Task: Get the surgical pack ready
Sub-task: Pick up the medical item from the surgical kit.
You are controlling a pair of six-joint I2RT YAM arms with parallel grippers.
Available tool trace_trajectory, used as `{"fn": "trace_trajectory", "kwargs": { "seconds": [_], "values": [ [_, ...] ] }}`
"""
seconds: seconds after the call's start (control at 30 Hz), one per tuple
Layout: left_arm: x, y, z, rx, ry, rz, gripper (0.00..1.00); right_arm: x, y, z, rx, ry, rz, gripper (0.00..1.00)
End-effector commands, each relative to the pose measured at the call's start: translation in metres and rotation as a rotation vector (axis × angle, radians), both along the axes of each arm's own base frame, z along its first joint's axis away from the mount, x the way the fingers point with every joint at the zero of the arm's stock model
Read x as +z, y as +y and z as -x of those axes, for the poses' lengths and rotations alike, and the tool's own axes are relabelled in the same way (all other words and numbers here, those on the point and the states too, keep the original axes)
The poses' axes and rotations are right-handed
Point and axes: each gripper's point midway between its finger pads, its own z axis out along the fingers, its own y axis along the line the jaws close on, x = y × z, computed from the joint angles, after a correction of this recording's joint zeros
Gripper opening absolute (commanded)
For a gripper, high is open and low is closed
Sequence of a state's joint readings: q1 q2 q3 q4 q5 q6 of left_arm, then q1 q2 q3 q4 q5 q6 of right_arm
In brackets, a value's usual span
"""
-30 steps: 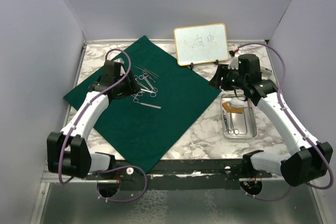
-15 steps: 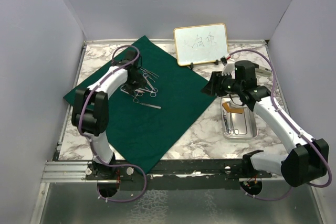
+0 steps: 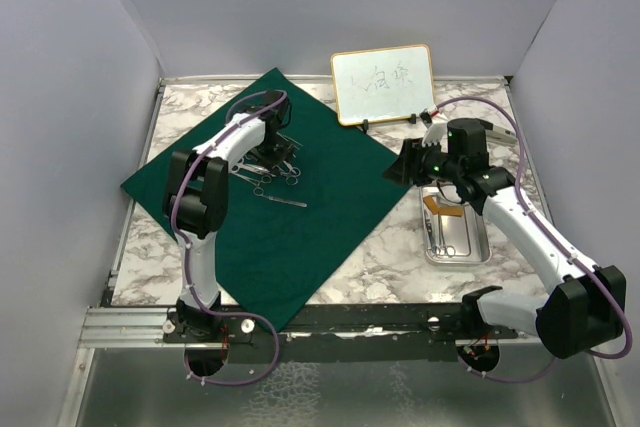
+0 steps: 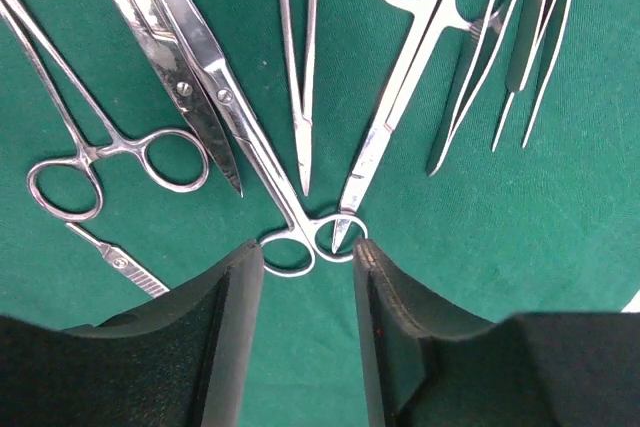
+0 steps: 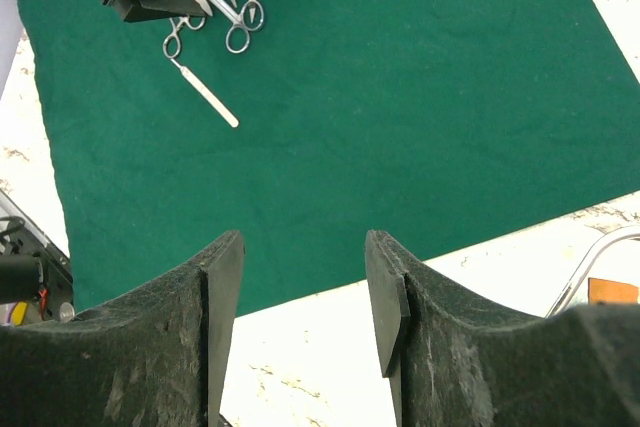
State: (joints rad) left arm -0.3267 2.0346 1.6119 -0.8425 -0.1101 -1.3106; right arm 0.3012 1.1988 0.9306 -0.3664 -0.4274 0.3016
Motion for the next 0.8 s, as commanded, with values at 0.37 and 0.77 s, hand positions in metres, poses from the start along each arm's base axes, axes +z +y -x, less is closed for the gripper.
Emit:
{"fn": "trace_trajectory", "kwargs": {
  "seconds": [0.37, 0.77],
  "values": [
    [-0.033, 0.011, 0.003, 0.17, 0.095, -0.029, 0.33, 0.01, 0.0, 0.0, 0.011, -0.062, -0.001, 0.52],
    [-0.07, 0.019, 0.026, 0.226, 0.206, -0.075, 0.29, 0.009, 0.0, -0.002, 0.004, -0.061, 0.004, 0.52]
  ]
}}
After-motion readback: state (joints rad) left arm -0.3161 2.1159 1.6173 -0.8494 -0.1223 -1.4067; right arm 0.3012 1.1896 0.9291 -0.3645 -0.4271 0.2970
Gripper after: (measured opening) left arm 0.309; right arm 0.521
